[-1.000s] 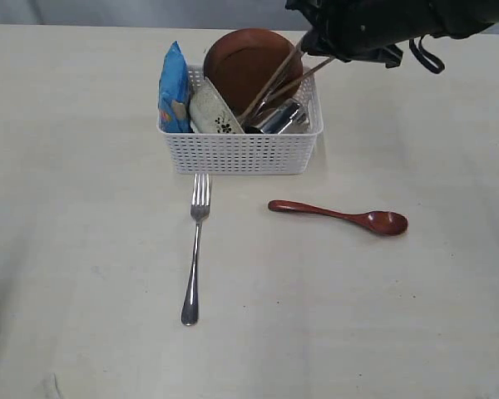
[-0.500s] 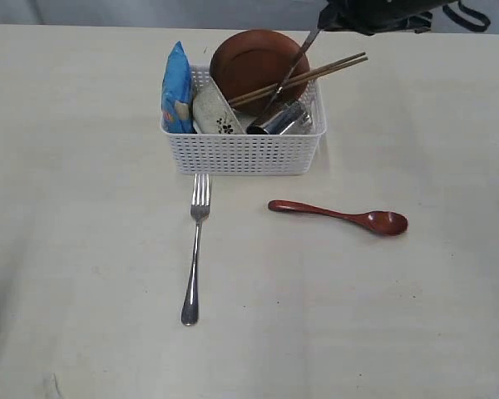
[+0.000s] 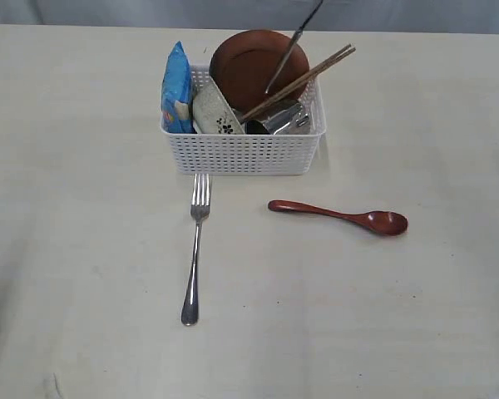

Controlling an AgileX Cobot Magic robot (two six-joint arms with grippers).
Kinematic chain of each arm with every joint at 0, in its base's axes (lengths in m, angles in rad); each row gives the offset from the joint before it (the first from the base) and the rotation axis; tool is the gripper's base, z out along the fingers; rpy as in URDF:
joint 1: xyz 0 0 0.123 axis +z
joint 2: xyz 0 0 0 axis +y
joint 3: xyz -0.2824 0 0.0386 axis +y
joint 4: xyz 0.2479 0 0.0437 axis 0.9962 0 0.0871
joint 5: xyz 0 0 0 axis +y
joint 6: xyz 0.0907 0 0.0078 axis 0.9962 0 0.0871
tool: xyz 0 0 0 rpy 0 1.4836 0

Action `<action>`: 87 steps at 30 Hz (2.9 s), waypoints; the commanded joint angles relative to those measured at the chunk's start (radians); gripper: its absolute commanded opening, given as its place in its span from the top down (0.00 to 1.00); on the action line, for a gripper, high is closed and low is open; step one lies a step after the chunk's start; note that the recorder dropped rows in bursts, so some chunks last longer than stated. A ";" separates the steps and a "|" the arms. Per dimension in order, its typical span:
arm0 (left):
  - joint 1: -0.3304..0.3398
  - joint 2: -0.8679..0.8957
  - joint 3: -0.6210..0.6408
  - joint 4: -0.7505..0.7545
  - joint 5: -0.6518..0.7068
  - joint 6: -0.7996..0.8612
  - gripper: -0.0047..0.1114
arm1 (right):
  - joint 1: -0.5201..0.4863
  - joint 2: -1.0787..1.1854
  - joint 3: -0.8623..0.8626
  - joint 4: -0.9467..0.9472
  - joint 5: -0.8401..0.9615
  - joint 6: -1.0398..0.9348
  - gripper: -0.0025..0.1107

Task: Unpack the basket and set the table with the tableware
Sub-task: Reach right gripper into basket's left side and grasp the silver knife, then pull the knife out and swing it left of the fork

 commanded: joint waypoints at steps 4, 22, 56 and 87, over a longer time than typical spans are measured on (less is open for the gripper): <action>0.001 -0.003 0.004 0.002 0.000 0.006 0.96 | -0.004 -0.076 -0.001 -0.007 0.039 -0.004 0.98; 0.001 -0.003 0.004 0.002 0.000 0.006 0.96 | 0.076 -0.188 -0.001 0.004 0.222 -0.005 0.98; 0.001 -0.003 0.004 -0.004 0.000 0.006 0.96 | 0.385 0.357 -0.267 0.283 0.706 -0.149 0.98; 0.001 -0.003 0.004 -0.004 0.000 0.006 0.96 | 0.460 0.542 -0.347 0.232 0.464 -0.042 0.98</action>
